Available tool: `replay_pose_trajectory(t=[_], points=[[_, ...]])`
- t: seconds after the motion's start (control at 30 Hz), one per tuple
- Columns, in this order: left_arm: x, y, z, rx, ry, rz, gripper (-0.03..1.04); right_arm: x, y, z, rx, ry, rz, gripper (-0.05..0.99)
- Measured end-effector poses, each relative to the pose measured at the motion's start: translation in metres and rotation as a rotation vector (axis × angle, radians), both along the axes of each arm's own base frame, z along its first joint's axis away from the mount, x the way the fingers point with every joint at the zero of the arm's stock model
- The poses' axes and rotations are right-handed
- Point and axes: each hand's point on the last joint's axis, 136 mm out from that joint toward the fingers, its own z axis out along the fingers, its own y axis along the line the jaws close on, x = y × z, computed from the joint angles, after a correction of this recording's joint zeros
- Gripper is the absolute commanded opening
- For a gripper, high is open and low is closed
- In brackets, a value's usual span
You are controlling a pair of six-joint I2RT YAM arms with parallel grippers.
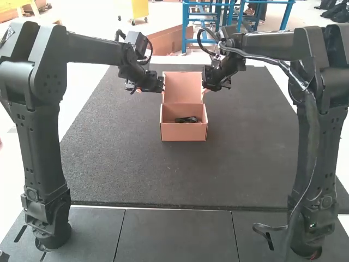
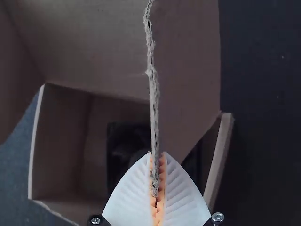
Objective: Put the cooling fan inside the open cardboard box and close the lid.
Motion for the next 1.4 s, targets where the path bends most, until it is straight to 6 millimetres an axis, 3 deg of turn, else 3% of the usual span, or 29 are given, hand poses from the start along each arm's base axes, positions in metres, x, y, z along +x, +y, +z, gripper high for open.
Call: replay_pose_trajectory(t=[1.03, 1.4], points=[[-0.022, 0.001, -0.017, 0.032, 0.107, -0.014, 0.96, -0.035, -0.009, -0.015, -0.030, 0.042, 0.022, -0.01], [-0.025, 0.001, -0.019, 0.036, 0.121, -0.014, 0.96, -0.046, -0.009, -0.029, -0.057, 0.064, 0.045, -0.01]])
